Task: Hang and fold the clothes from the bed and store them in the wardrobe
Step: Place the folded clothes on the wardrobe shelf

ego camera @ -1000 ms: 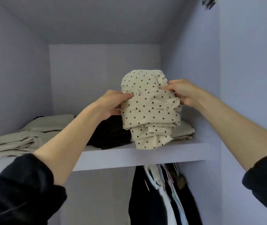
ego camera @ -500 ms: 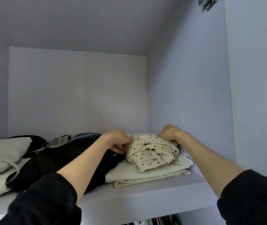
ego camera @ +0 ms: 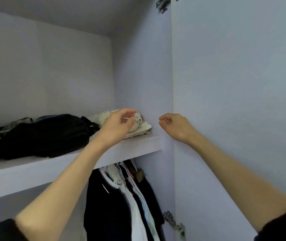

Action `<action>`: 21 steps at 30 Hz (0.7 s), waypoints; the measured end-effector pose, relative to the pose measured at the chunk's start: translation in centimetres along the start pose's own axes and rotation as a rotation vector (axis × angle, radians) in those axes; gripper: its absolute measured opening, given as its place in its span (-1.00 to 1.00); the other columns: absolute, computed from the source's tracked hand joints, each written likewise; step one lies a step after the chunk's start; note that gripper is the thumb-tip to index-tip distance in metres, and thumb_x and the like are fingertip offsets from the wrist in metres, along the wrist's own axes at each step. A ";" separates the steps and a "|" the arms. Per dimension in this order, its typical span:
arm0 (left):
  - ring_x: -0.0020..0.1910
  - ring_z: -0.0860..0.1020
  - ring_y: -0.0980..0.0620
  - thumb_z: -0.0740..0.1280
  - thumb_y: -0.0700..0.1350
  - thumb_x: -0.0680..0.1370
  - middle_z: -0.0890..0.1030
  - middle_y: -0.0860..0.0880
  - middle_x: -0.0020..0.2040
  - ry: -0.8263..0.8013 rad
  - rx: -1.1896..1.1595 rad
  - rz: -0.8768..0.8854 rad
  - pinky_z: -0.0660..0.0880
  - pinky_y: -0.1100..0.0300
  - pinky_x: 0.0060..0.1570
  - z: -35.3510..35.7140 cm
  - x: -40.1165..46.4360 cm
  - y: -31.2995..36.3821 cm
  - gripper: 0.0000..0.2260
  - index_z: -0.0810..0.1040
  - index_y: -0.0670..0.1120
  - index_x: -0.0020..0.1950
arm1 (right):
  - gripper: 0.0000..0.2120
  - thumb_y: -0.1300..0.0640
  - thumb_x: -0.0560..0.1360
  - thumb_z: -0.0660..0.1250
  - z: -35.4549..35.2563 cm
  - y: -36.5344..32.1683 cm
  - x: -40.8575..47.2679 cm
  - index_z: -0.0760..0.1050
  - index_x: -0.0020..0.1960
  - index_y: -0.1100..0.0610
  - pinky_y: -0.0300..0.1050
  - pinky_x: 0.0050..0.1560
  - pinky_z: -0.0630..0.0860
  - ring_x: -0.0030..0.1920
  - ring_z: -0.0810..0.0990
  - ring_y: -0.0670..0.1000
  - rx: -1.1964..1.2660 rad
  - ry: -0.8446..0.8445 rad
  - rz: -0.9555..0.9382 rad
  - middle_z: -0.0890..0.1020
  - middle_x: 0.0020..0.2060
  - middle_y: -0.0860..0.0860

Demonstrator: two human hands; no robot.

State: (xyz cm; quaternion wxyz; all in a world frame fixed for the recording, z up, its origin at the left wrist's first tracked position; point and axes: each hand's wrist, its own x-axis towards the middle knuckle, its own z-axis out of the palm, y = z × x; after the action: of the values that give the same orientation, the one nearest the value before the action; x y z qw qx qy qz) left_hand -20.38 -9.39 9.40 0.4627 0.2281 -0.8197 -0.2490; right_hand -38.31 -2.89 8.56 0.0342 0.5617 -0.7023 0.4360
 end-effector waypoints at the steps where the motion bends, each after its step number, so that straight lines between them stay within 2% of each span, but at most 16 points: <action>1: 0.11 0.52 0.09 0.24 -0.18 0.60 0.57 -0.01 0.17 -0.030 -0.053 -0.003 0.47 0.23 0.14 1.2 -2.2 0.6 -0.76 0.50 -0.06 0.26 | -0.73 0.09 0.58 0.21 -0.5 0.6 -3.0 0.50 0.25 0.10 -0.28 0.04 0.37 0.13 0.55 0.00 0.041 0.015 0.023 0.60 0.14 0.03; 4: 0.16 0.53 0.09 0.25 -0.12 0.59 0.60 0.00 0.12 -0.058 -0.227 -0.085 0.43 0.04 0.26 4.2 -8.0 1.8 -0.78 0.47 0.02 0.23 | -0.74 0.14 0.57 0.21 -1.1 2.2 -10.6 0.49 0.24 0.10 -0.43 -0.19 0.36 0.02 0.59 -0.03 0.117 0.023 0.066 0.62 0.05 0.03; 5: 0.15 0.54 0.08 0.25 -0.12 0.59 0.61 0.02 0.09 -0.081 -0.268 -0.112 0.43 0.02 0.26 5.4 -10.0 2.4 -0.80 0.48 0.02 0.21 | -0.74 0.15 0.57 0.20 -1.2 3.0 -13.3 0.49 0.24 0.10 -0.45 -0.20 0.37 0.02 0.60 -0.02 0.131 0.000 0.092 0.62 0.03 0.03; 7: 0.14 0.55 0.06 0.24 -0.16 0.60 0.62 0.05 0.06 -0.146 -0.332 -0.156 0.44 0.01 0.25 8.2 -13.9 3.7 -0.82 0.48 0.01 0.18 | -0.74 0.15 0.57 0.20 -1.7 4.7 -19.1 0.50 0.23 0.09 -0.36 -0.10 0.43 0.02 0.61 -0.02 0.129 -0.043 0.168 0.63 0.05 0.02; 9: 0.10 0.57 0.01 0.21 -0.22 0.61 0.62 -0.02 0.07 -0.215 -0.400 -0.197 0.49 0.04 0.18 10.6 -17.5 5.4 -0.82 0.48 -0.03 0.16 | -0.74 0.16 0.57 0.21 -2.5 6.5 -24.4 0.51 0.22 0.09 -0.23 0.01 0.48 0.00 0.61 0.00 0.142 -0.078 0.236 0.64 0.06 0.03; 12: 0.00 0.61 0.07 0.20 -0.23 0.61 0.64 -0.03 0.02 -0.309 -0.450 -0.191 0.53 0.24 0.02 13.9 -22.4 8.0 -0.83 0.50 -0.03 0.12 | -0.76 0.19 0.57 0.22 -4.9 8.9 -31.7 0.54 0.19 0.11 -0.19 0.10 0.49 -0.02 0.60 -0.05 0.168 -0.108 0.305 0.63 0.02 -0.03; 14: -0.05 0.63 0.10 0.20 -0.24 0.60 0.65 0.01 -0.05 -0.420 -0.500 -0.181 0.54 0.27 -0.02 17.6 -26.3 11.0 -0.83 0.52 -0.02 0.08 | -0.79 0.21 0.57 0.24 -8.7 11.3 -37.8 0.56 0.15 0.10 -0.27 0.07 0.49 -0.06 0.59 -0.14 0.189 -0.013 0.388 0.61 -0.05 -0.09; 17: -0.08 0.63 0.12 0.20 -0.22 0.61 0.67 0.07 -0.11 -0.546 -0.566 -0.191 0.55 0.25 -0.02 22.4 -30.2 14.9 -0.82 0.54 0.02 0.06 | -0.84 0.24 0.57 0.25 -14.4 13.6 -44.4 0.54 0.09 0.07 -0.41 -0.09 0.46 -0.16 0.59 -0.20 0.236 0.099 0.530 0.62 -0.11 -0.03; 21: -0.05 0.63 0.13 0.22 -0.17 0.60 0.66 0.07 -0.05 -0.707 -0.643 -0.149 0.51 0.21 0.04 31.5 -34.4 23.2 -0.82 0.53 0.09 0.05 | -0.84 0.24 0.58 0.23 -24.4 16.7 -54.4 0.54 0.10 0.12 -0.31 -0.09 0.48 -0.17 0.58 -0.09 0.143 0.243 0.687 0.63 -0.14 0.00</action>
State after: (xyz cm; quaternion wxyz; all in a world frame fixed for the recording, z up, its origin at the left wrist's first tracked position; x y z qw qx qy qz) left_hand -35.09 35.54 -12.53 0.1836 0.0328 -0.7895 -0.5847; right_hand -42.78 54.13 -15.18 -0.0701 0.2383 -0.8084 0.5336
